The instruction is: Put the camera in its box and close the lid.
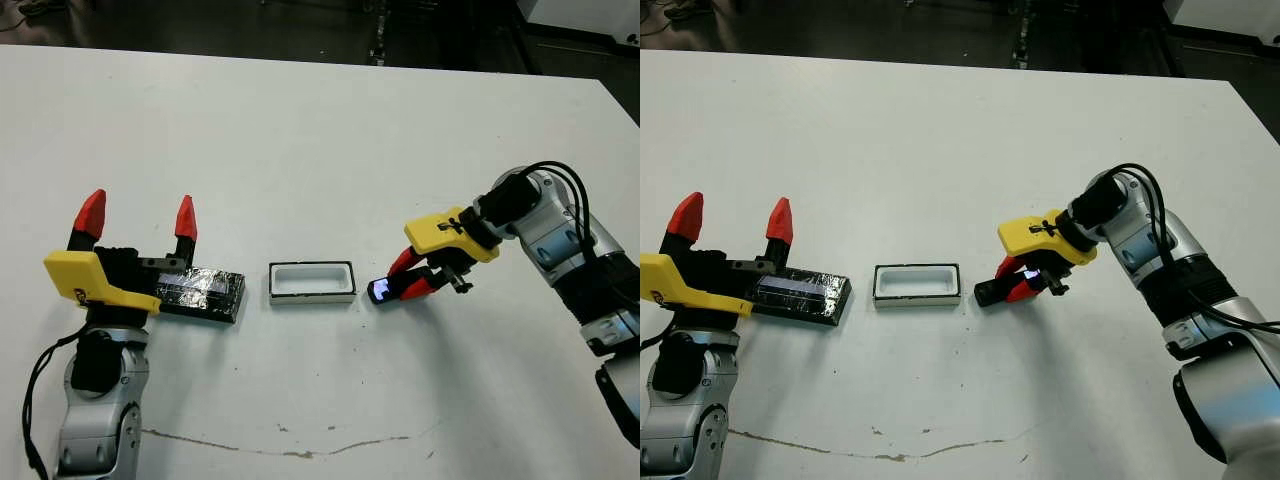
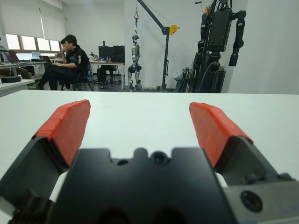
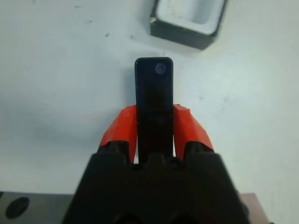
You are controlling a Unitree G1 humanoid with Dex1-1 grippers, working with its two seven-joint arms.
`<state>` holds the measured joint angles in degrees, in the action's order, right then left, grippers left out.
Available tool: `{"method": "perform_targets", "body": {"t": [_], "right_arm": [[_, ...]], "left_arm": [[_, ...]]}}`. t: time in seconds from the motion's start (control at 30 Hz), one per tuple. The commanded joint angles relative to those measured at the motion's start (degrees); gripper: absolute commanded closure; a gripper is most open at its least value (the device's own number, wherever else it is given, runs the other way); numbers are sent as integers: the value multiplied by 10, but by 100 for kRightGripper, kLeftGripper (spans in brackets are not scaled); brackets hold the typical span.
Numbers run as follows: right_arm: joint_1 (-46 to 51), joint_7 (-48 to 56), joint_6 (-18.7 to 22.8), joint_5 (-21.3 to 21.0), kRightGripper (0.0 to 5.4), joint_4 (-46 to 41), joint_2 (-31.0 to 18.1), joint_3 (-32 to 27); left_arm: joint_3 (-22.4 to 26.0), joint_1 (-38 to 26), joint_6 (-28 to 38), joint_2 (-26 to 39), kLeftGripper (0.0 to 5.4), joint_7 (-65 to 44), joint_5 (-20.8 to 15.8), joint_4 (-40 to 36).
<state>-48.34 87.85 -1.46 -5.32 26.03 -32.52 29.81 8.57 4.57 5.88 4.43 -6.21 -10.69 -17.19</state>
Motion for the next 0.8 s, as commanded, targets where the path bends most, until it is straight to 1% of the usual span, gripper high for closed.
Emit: {"method": "perform_targets", "body": {"t": [0.03,0.1,0.23,0.33,0.37,0.47,0.6,0.7,0.8], "right_arm": [[-2,-4,15,5,374,16,3,-18],[-7,-6,14,8,374,27,3,-28],[-16,-14,45,26,374,49,11,-59],[-20,-34,59,48,374,58,18,-93],[-22,-41,73,60,374,64,24,-108],[-26,-51,144,100,374,74,41,-144],[-9,-74,214,132,374,25,54,-165],[8,-101,246,145,374,-19,63,-172],[20,-123,287,166,374,-48,77,-177]], "left_arm": [[0,7,-3,5,0,0,6,2],[0,7,-3,4,0,2,10,2],[0,9,-6,1,0,1,4,-1],[0,9,-6,2,0,1,6,0],[0,9,-5,2,0,1,5,0],[0,9,-6,1,0,-1,-1,1],[-1,10,-7,1,0,2,4,0],[-2,11,-5,1,0,3,7,0],[-1,11,-6,2,0,2,6,0]]}}
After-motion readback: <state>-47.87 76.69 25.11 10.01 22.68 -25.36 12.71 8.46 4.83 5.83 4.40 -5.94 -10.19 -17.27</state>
